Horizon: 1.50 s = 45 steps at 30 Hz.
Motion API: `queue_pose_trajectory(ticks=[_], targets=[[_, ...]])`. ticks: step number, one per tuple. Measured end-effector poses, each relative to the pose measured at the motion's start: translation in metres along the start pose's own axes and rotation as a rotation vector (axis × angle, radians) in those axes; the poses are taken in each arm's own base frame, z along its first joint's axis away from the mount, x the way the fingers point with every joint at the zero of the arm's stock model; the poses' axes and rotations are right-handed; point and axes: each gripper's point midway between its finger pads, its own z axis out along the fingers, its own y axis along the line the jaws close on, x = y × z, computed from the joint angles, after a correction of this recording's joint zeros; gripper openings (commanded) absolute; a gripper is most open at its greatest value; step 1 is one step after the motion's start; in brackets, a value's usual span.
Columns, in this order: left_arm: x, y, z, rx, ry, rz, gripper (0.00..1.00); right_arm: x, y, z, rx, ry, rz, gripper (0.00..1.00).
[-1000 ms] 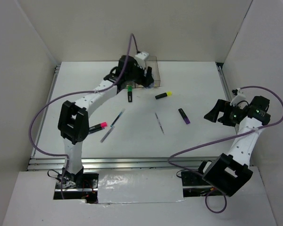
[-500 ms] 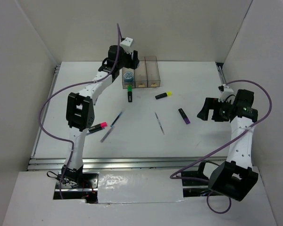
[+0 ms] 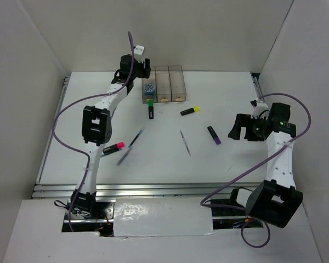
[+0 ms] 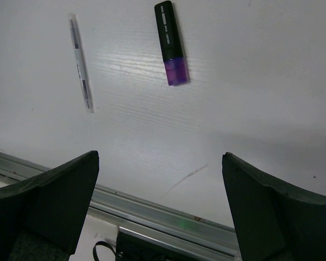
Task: Sort the stationery into containers
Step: Place the stationery into the container
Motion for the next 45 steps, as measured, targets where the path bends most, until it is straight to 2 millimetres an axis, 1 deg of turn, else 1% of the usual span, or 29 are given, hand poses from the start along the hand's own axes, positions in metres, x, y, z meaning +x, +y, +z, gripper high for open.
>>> queue_pose_trajectory(ticks=[2, 4, 12, 15, 20, 25, 27, 30, 31, 32, 34, 37, 41, 42, 43, 44, 45], targets=[[0.004, 0.008, 0.001, -0.01, 0.005, -0.003, 0.05, 0.0, -0.001, 0.002, -0.001, 0.006, 0.0, 1.0], [0.008, 0.01, 0.001, -0.009, 0.01, -0.006, 0.06, -0.001, -0.001, 0.004, 0.0, 0.007, -0.001, 1.0], [0.009, -0.01, 0.003, 0.05, 0.013, -0.004, 0.08, -0.001, 0.003, 0.008, -0.007, 0.007, -0.003, 1.0], [0.014, -0.016, 0.004, 0.059, 0.019, 0.004, 0.09, 0.0, 0.003, 0.01, -0.009, 0.011, 0.001, 1.0], [0.034, -0.019, 0.01, 0.063, 0.048, 0.027, 0.09, 0.001, 0.003, 0.011, -0.01, 0.016, 0.004, 1.0], [0.052, -0.014, 0.014, 0.049, 0.072, 0.044, 0.09, 0.002, 0.002, 0.013, -0.013, 0.024, 0.013, 1.0], [0.055, -0.013, 0.013, 0.048, 0.083, 0.045, 0.11, 0.002, 0.002, 0.014, -0.013, 0.026, 0.018, 1.0], [0.056, -0.013, 0.013, 0.047, 0.086, 0.045, 0.28, 0.002, 0.002, 0.015, -0.015, 0.031, 0.024, 1.0], [0.057, -0.013, 0.013, 0.047, 0.087, 0.045, 0.39, 0.002, 0.002, 0.016, -0.017, 0.033, 0.025, 1.0], [0.059, -0.013, 0.013, 0.046, 0.09, 0.044, 0.43, 0.003, 0.003, 0.017, -0.019, 0.037, 0.026, 1.0], [0.063, -0.013, 0.013, 0.046, 0.099, 0.044, 0.57, 0.003, 0.004, 0.019, -0.024, 0.041, 0.025, 1.0], [0.067, -0.013, 0.012, 0.047, 0.111, 0.042, 0.61, 0.003, 0.007, 0.022, -0.029, 0.051, 0.018, 1.0], [0.068, -0.013, 0.012, 0.05, 0.111, 0.04, 0.63, 0.004, 0.01, 0.028, -0.028, 0.069, 0.001, 1.0], [0.068, -0.012, 0.012, 0.049, 0.113, 0.039, 0.68, 0.004, 0.011, 0.03, -0.024, 0.075, -0.005, 1.0], [0.069, -0.011, 0.012, 0.051, 0.115, 0.038, 0.71, 0.004, 0.011, 0.032, -0.02, 0.081, -0.009, 1.0], [0.069, -0.011, 0.011, 0.053, 0.117, 0.037, 0.77, 0.003, 0.012, 0.034, -0.016, 0.088, -0.013, 1.0], [0.069, -0.011, 0.011, 0.055, 0.118, 0.036, 0.86, 0.003, 0.013, 0.036, -0.011, 0.094, -0.021, 1.0]])
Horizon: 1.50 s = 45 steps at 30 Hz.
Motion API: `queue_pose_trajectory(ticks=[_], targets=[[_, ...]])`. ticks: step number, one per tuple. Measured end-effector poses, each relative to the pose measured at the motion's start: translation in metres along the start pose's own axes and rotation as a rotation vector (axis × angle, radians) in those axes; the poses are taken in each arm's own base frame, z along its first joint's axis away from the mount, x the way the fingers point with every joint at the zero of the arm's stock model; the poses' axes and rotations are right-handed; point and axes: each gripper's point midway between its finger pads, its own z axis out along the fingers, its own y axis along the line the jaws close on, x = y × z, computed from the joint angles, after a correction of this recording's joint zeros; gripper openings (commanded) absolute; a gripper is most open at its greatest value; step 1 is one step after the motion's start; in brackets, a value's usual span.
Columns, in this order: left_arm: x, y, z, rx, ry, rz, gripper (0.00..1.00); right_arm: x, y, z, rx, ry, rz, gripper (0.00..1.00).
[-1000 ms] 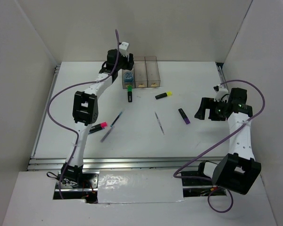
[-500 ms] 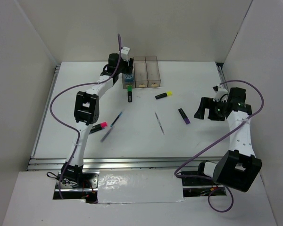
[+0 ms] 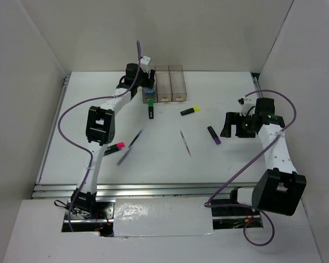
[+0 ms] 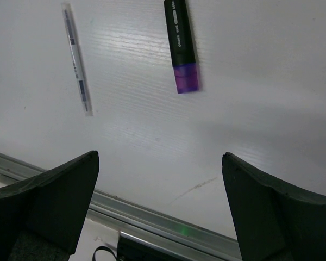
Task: Sort the stationery into containers
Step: Place the stationery into the container, then grab a piece of stationery with the right arm
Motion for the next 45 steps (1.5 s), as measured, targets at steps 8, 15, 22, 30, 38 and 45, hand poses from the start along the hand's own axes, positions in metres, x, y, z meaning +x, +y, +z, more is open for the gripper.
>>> queue_pose_trajectory(ticks=[8, 15, 22, 30, 38, 45], targets=[[-0.039, 0.004, -0.021, 0.008, -0.042, 0.0, 0.99, -0.001, 0.003, 0.015, 0.032, 0.051, -0.028, 1.0], [-0.117, 0.015, -0.066, 0.025, -0.157, -0.037, 0.84, -0.001, 0.002, 0.026, 0.101, 0.1, -0.075, 0.84], [-0.163, 0.015, -0.176, 0.035, -0.142, -0.004, 0.99, -0.001, 0.005, 0.072, 0.166, 0.231, -0.149, 0.62], [-0.112, 0.025, -0.278, -0.026, -0.013, -0.054, 0.99, 0.008, -0.017, 0.122, 0.249, 0.37, -0.141, 0.61], [-0.011, 0.031, -0.296, -0.126, 0.225, -0.258, 0.99, 0.007, -0.025, 0.154, 0.29, 0.426, -0.161, 0.52], [0.012, -0.011, -0.311, -0.062, 0.234, -0.348, 0.99, 0.002, -0.022, 0.159, 0.293, 0.439, -0.181, 0.18]])
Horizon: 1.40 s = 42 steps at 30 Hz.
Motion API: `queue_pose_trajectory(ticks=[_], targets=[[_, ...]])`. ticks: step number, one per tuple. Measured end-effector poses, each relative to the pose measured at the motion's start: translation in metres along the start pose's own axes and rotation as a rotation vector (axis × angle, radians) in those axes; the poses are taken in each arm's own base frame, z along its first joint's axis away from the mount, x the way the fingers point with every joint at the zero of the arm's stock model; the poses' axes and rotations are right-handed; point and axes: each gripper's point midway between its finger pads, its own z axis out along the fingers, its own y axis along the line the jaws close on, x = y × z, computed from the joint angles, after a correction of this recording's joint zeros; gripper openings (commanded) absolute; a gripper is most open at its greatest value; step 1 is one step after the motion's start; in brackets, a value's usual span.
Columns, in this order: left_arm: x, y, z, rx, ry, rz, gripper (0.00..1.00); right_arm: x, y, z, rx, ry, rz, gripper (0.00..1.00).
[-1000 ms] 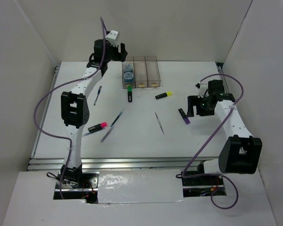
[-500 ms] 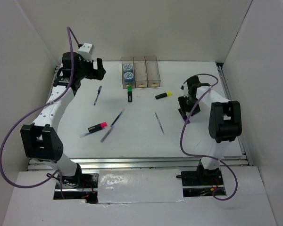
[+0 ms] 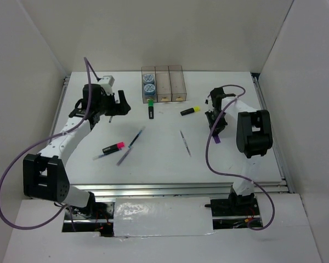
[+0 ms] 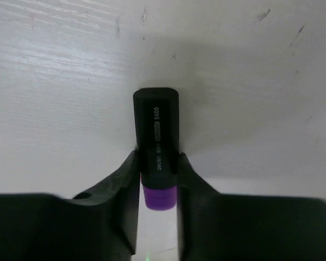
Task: Sort the stationery into containers
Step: Grab a piece of stationery with the right arm, then pass the stationery from the right arm to the left
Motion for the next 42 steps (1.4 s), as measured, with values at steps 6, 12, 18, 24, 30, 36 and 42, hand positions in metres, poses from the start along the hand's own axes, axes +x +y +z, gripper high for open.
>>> queue_pose_trajectory(ticks=[6, 12, 18, 24, 30, 36, 42], targets=[[0.016, -0.073, 0.007, 0.172, 0.017, -0.009, 0.97, -0.011, 0.013, -0.006, -0.064, -0.015, -0.008, 0.0], [0.044, -0.152, 0.014, 0.321, 0.097, 0.032, 0.95, -0.03, 0.063, -0.051, -0.262, -0.129, 0.057, 0.0], [0.06, -0.234, 0.012, 0.464, 0.158, 0.09, 0.92, -0.048, 0.139, -0.158, -0.439, -0.408, 0.047, 0.0], [0.054, -0.255, 0.018, 0.492, 0.17, 0.059, 0.89, -0.055, 0.154, -0.184, -0.486, -0.437, 0.192, 0.0], [0.06, -0.255, 0.026, 0.484, 0.193, 0.06, 0.82, -0.051, 0.176, -0.188, -0.522, -0.407, 0.256, 0.0], [0.07, -0.266, 0.029, 0.508, 0.212, 0.068, 0.57, -0.052, 0.175, -0.195, -0.602, -0.369, 0.333, 0.0], [0.064, -0.275, 0.025, 0.537, 0.203, 0.076, 0.19, -0.056, 0.175, -0.199, -0.667, -0.37, 0.355, 0.2]])
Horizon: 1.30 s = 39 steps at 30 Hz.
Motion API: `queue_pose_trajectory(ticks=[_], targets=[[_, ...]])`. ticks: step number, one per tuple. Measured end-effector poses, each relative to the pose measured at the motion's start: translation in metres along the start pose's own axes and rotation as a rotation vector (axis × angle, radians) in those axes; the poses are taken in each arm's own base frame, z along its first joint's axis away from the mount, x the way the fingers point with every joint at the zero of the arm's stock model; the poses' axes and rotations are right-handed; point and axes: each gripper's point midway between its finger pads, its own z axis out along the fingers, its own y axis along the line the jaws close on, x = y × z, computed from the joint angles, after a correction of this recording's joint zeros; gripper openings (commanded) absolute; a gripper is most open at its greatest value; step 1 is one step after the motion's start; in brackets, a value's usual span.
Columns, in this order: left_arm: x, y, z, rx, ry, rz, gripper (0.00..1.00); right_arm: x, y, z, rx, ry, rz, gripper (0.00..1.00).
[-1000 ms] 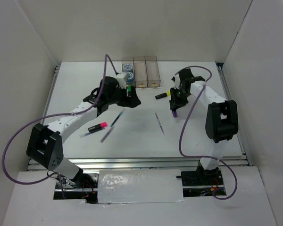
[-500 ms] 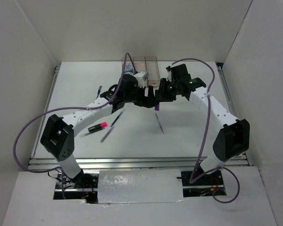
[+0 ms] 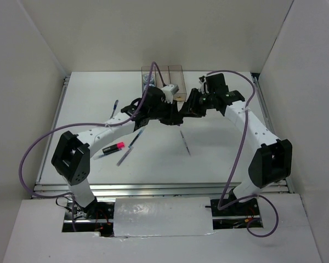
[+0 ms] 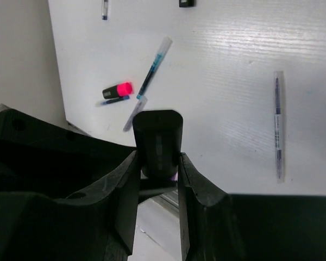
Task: Sort the stationery into containers
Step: Pass the stationery from the right arm to the left, then place the stationery into the container
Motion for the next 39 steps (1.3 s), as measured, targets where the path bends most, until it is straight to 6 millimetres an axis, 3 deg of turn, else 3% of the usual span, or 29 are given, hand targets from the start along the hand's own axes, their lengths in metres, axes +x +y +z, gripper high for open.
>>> queue_pose_trajectory(ticks=[1, 2, 4, 6, 9, 14, 17, 20, 27, 33, 39], targets=[[0.0, 0.004, 0.0, -0.009, 0.005, -0.003, 0.14, -0.001, 0.0, -0.001, -0.009, 0.0, 0.005, 0.42], [-0.002, 0.006, 0.001, -0.003, 0.007, -0.007, 0.1, -0.002, -0.001, -0.001, -0.016, -0.004, 0.013, 0.5], [-0.008, 0.009, 0.004, -0.008, 0.002, -0.01, 0.0, -0.006, -0.003, -0.003, -0.039, -0.005, 0.031, 0.66], [-0.013, 0.016, 0.007, -0.028, -0.001, -0.016, 0.0, -0.015, -0.007, -0.009, -0.058, -0.015, 0.05, 0.69], [-0.03, 0.036, 0.014, -0.092, -0.029, -0.02, 0.0, -0.042, -0.026, -0.023, -0.064, -0.062, 0.104, 0.71], [-0.086, 0.09, 0.037, -0.254, -0.134, -0.033, 0.0, -0.087, -0.092, -0.058, 0.013, -0.205, 0.236, 0.7], [-0.123, 0.133, 0.052, -0.368, -0.221, -0.056, 0.03, -0.086, -0.117, -0.064, 0.065, -0.235, 0.267, 0.69], [-0.139, 0.172, 0.056, -0.472, -0.275, -0.08, 0.04, -0.071, -0.126, -0.059, 0.099, -0.214, 0.262, 0.68], [-0.151, 0.222, 0.075, -0.553, -0.334, -0.093, 0.04, -0.057, -0.128, -0.058, 0.174, -0.23, 0.13, 0.65], [-0.131, 0.247, 0.095, -0.576, -0.292, -0.061, 0.09, -0.051, -0.121, -0.052, 0.23, -0.242, -0.108, 0.63], [-0.128, 0.249, 0.103, -0.575, -0.292, -0.029, 0.34, -0.058, -0.133, -0.052, 0.311, -0.233, -0.338, 0.65]])
